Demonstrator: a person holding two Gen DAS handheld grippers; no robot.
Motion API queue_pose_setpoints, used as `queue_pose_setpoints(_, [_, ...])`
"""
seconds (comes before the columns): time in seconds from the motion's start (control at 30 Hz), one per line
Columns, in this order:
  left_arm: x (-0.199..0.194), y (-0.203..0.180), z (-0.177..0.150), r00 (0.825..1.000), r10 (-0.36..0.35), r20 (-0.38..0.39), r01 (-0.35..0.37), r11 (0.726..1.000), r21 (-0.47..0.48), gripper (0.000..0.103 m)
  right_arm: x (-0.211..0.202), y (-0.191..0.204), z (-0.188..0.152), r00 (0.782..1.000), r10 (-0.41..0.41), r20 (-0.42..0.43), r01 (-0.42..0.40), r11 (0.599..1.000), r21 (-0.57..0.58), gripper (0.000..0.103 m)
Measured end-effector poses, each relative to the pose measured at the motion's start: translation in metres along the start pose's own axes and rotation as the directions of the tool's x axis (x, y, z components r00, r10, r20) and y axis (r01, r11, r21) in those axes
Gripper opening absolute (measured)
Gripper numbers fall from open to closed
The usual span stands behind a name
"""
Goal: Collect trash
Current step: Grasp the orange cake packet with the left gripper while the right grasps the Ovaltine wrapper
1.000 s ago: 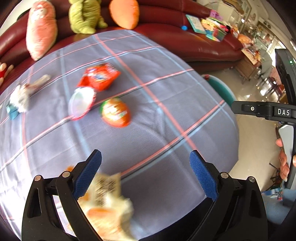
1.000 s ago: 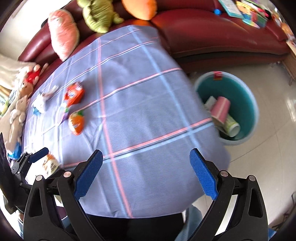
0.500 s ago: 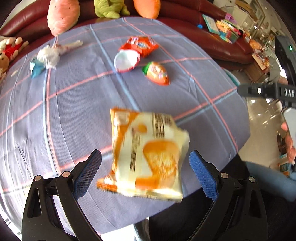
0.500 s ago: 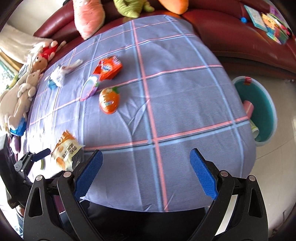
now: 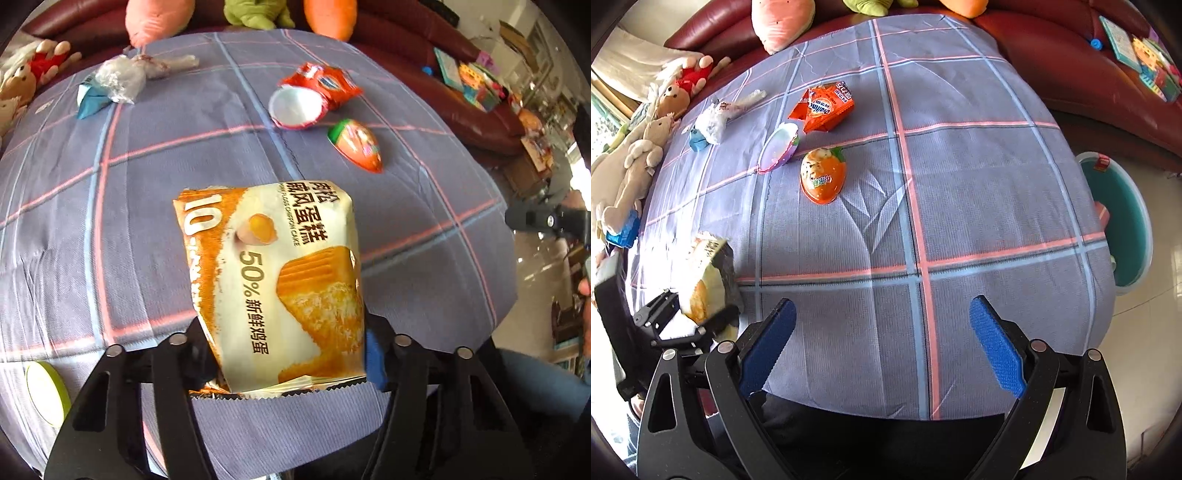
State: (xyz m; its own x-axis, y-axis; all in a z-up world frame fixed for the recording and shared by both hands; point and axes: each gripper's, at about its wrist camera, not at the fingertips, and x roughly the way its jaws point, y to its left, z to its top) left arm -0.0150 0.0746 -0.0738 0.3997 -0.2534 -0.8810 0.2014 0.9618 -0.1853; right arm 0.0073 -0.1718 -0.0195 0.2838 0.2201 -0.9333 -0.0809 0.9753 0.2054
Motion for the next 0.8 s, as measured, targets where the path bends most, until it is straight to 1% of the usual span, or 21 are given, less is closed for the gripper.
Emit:
queue_pose_setpoints(0.03, [-0.002, 0.004, 0.006, 1.0, -0.003, 0.014, 0.004, 1.0, -0.021, 0.059, 0.002, 0.001, 0.005, 1.0, 0.001, -0.002, -0.001, 1.0, -0.004, 0.091])
queue_pose_setpoints(0.2, [-0.012, 0.017, 0.037, 0.998, -0.007, 0.064, 0.011, 0.998, -0.065, 0.059, 0.013, 0.007, 0.03, 1.0, 0.021, -0.011, -0.022, 1.0, -0.013, 0.091])
queue_pose_setpoints(0.43, [-0.012, 0.031, 0.078, 0.994, -0.009, 0.11, 0.02, 0.994, -0.105, 0.059, 0.029, 0.015, 0.09, 0.998, 0.066, -0.003, -0.066, 0.998, -0.017, 0.091])
queue_pose_setpoints(0.57, [-0.005, 0.038, 0.098, 0.993, -0.015, 0.121, 0.029, 0.992, -0.121, 0.059, 0.039, 0.023, 0.129, 0.997, 0.077, 0.01, -0.077, 0.996, -0.036, 0.091])
queue_pose_setpoints(0.7, [0.005, 0.047, 0.118, 0.992, -0.016, 0.122, 0.032, 0.99, -0.134, 0.059, 0.058, 0.03, 0.165, 0.996, 0.093, 0.002, -0.093, 0.995, -0.033, 0.091])
queue_pose_setpoints(0.8, [0.012, 0.053, 0.131, 0.993, -0.014, 0.121, 0.032, 0.989, -0.143, 0.059, 0.074, 0.036, 0.184, 0.995, 0.104, -0.011, -0.104, 0.994, -0.036, 0.091])
